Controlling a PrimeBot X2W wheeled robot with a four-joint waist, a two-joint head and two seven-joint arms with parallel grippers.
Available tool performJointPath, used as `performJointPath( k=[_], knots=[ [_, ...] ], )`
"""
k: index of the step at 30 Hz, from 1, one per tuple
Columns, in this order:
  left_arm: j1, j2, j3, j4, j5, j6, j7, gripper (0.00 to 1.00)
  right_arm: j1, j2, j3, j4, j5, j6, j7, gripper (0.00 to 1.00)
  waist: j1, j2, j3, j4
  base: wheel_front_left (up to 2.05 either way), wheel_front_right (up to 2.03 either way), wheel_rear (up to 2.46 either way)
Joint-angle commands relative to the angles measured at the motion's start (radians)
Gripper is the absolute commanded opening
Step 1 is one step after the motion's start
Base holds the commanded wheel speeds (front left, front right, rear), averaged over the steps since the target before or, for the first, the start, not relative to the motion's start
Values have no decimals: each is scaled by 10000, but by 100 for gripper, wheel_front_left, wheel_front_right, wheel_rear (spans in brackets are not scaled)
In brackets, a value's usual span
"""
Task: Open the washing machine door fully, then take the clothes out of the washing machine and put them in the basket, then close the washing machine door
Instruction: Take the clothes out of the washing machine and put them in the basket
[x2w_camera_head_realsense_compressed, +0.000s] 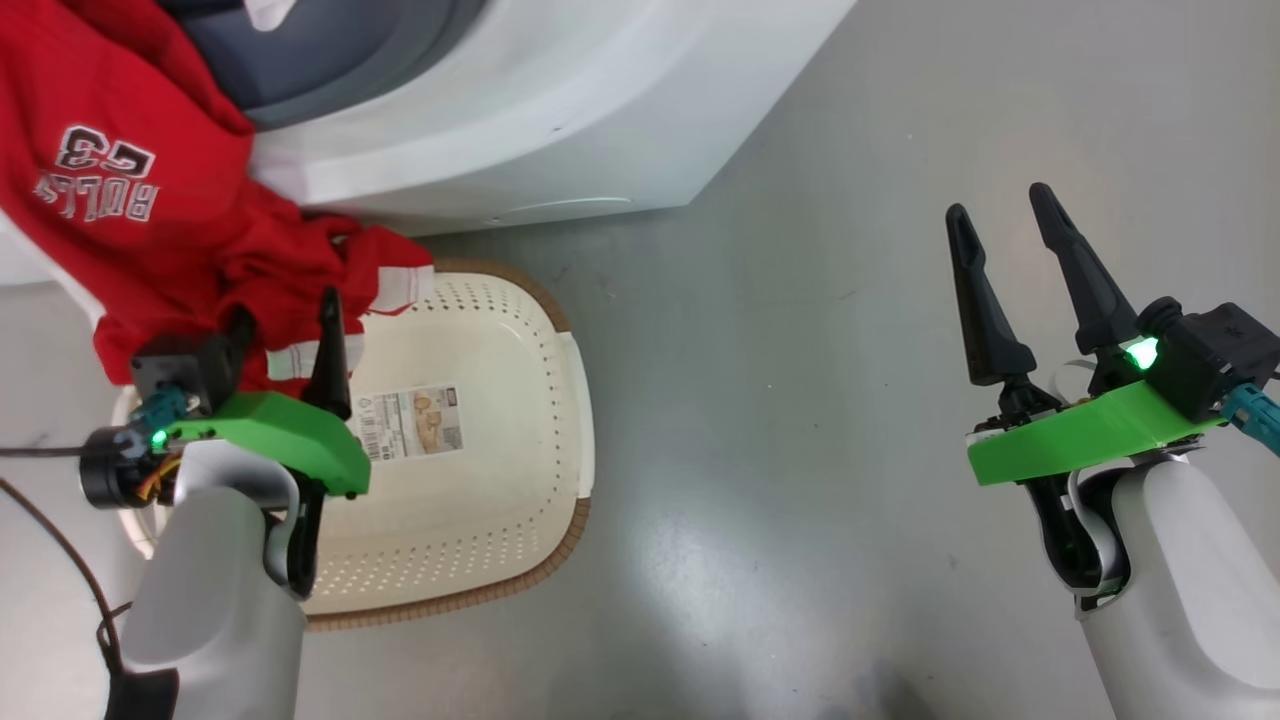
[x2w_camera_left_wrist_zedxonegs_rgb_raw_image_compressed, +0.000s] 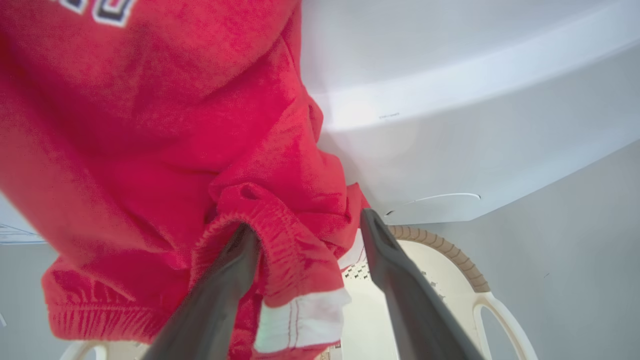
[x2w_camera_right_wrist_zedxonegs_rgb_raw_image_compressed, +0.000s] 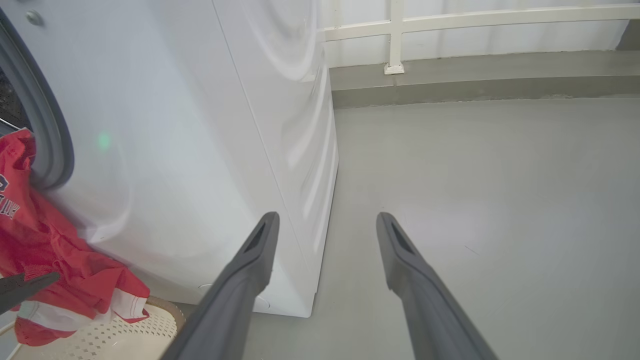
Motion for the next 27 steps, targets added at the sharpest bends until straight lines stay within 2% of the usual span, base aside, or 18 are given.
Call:
performJointPath(
  k=[1, 12, 16, 27],
  knots=[
    [450, 223, 317, -455, -24, -80, -51, 100, 343, -69, 174, -207, -80, 62, -65, 100, 0, -1, -83, 92, 0, 0, 0],
    [1549, 57, 414, -2445, 149, -175, -51, 100, 516, -171, 80, -231, -118, 62, -65, 100, 0, -1, -360, 468, 0, 0, 0],
    [1978, 46, 413, -3387, -94, -176, -51, 100, 570, -214, 60, -225, -116, 62, -65, 100, 0, -1, -457, 595, 0, 0, 0],
    [3306, 43, 144, -6062, -349, 210, -51, 100, 748, -329, 26, -161, -117, 62, -65, 100, 0, -1, -825, 898, 0, 0, 0]
  ],
)
